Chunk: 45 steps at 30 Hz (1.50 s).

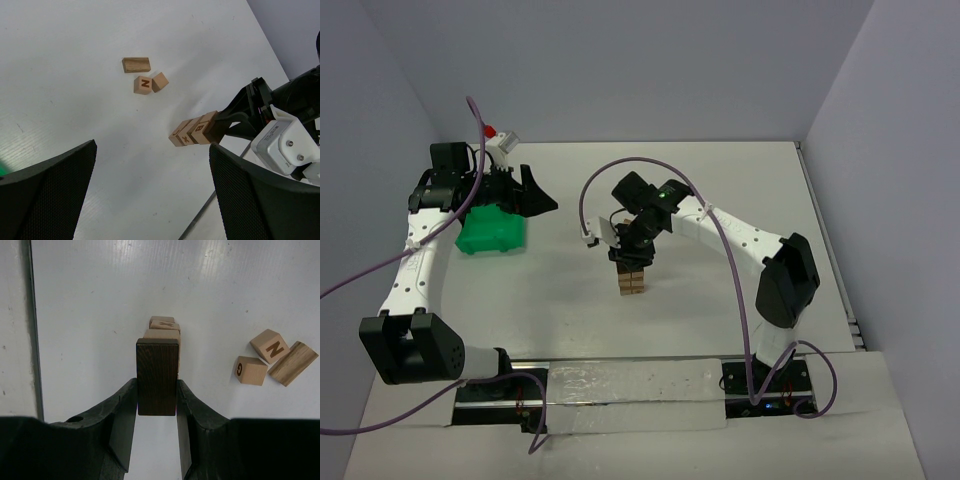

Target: Build the wood block tower

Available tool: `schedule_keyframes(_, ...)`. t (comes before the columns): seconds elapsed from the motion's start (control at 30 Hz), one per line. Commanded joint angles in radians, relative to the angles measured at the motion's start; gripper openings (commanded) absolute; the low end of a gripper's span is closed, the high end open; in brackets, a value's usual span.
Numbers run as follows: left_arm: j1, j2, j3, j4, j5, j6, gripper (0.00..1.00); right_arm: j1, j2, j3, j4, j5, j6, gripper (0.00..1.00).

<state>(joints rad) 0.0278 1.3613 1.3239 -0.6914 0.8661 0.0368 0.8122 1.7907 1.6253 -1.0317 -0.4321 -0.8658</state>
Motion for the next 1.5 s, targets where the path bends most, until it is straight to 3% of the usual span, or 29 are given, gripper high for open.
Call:
schedule_keyframes(0.0, 0.006, -0.004, 0.021, 0.027, 0.004, 0.0, 0.99, 0.013, 0.009, 0.042, 0.022, -0.014, -0.01, 0.24)
schedule_keyframes(0.53, 0.006, 0.009, 0.033, 0.017, 0.004, 0.008, 0.99, 0.024, -0.007, 0.019, 0.029, -0.002, -0.021, 0.34)
schedule_keyframes(0.93, 0.006, 0.028, 0.046, 0.001, 0.014, 0.018, 0.99, 0.015, -0.02, -0.002, 0.042, 0.015, -0.019, 0.29)
schedule_keyframes(1.47, 0.006, 0.041, 0.054, -0.003, 0.019, 0.021, 0.99, 0.001, -0.017, -0.012, 0.042, 0.007, -0.02, 0.32)
